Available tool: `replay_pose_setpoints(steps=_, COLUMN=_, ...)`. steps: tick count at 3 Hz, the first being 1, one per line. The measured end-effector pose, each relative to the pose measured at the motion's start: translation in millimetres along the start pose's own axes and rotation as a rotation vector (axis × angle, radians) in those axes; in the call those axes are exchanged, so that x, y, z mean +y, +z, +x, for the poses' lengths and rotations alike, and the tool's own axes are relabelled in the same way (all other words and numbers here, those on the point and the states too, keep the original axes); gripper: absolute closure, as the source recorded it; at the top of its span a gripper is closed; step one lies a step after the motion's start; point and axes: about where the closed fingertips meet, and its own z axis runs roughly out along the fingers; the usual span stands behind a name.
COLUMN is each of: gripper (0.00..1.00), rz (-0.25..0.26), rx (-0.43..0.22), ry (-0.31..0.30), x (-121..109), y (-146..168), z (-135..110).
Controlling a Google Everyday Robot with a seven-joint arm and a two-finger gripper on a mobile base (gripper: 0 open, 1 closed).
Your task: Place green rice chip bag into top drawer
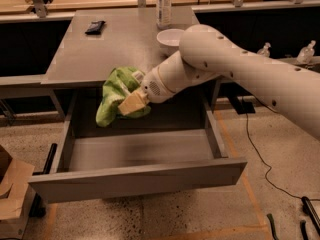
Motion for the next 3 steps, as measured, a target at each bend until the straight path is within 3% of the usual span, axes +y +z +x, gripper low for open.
replay_pose_setpoints(steps=1, gripper=1.00, rz=-0.066, rx=0.071, ry=0.084, x=29.3, y=11.1, z=54.7)
replay_pose_setpoints(steps=2, gripper=1.00, rz=-0.068, rx=0.098, ry=0.158, x=40.6, y=16.2, z=102.6)
replay_pose_setpoints(steps=3, gripper=0.84, rz=-0.050, rx=0.095, ry=0.159, x=27.2, y=24.2, z=120.4)
